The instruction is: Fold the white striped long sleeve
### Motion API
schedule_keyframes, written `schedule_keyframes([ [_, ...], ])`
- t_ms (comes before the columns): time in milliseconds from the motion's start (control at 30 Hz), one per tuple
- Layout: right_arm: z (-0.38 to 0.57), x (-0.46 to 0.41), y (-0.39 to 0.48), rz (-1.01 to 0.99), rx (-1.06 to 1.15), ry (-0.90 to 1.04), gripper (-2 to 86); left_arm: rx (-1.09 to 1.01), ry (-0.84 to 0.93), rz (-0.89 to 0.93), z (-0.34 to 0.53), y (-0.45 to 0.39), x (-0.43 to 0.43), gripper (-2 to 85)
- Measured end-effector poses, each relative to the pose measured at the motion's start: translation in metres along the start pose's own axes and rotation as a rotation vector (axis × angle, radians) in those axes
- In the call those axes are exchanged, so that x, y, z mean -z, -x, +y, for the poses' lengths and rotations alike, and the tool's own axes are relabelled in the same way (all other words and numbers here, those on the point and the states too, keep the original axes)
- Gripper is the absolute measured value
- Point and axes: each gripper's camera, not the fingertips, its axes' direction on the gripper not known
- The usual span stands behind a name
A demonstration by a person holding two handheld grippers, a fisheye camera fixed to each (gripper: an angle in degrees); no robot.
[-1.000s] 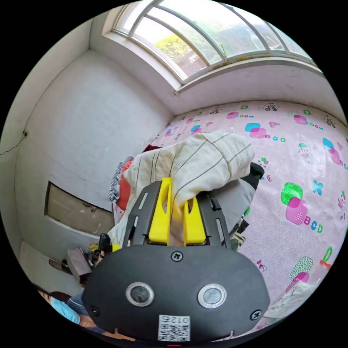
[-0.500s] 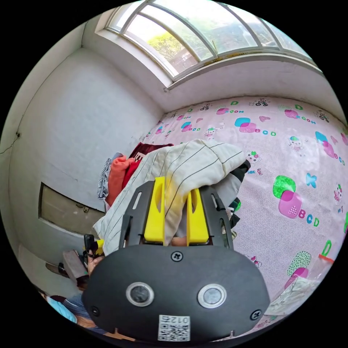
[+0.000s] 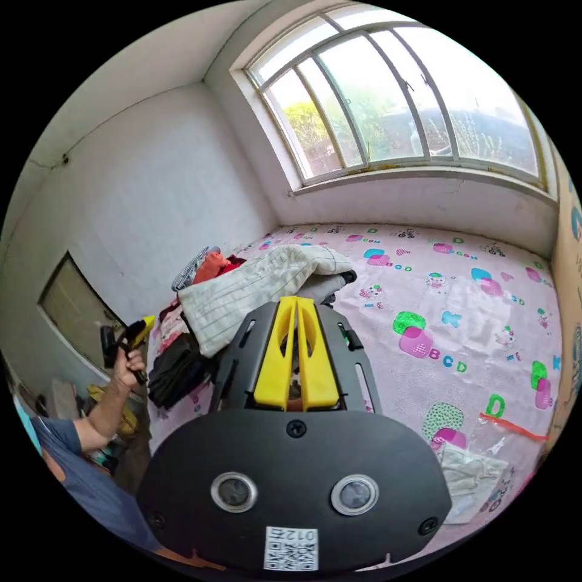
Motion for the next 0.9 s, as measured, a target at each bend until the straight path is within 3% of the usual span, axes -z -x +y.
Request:
schedule_keyframes([
  [100,0.058,0.064,0.066,0.298,0.285,0.016,0.9,-0.302,0.003,-0.115,0.051,-0.035,-0.013,0.3],
  [200,0.146,0.135,0.120,0.569,0.456,-0.120,1.8,-0.519,0.040,-0.155,0.119,-0.059,-0.037,0.3],
  [300,0.232,0.195,0.109,0.642,0.268,-0.137,2.2,-0.647,0.122,-0.128,0.200,-0.072,-0.074,0.2],
  [400,0.323,0.231,0.067,0.545,0.091,0.076,0.9,-0.667,0.311,0.013,0.290,-0.077,-0.123,0.1],
  [467,0.400,0.251,0.040,0.683,-0.015,0.194,0.5,-0.612,0.487,0.114,0.365,-0.078,-0.167,0.2],
  [567,0.476,0.281,-0.003,0.700,-0.189,0.298,0.7,-0.567,0.666,0.160,0.459,-0.080,-0.216,0.3],
  [767,0.539,0.343,-0.098,0.609,-0.600,0.249,2.5,-0.736,0.951,0.148,0.598,-0.108,-0.325,0.9],
  [900,0.537,0.366,-0.132,0.579,-0.634,0.211,3.6,-0.959,1.045,0.147,0.658,-0.149,-0.407,2.2],
])
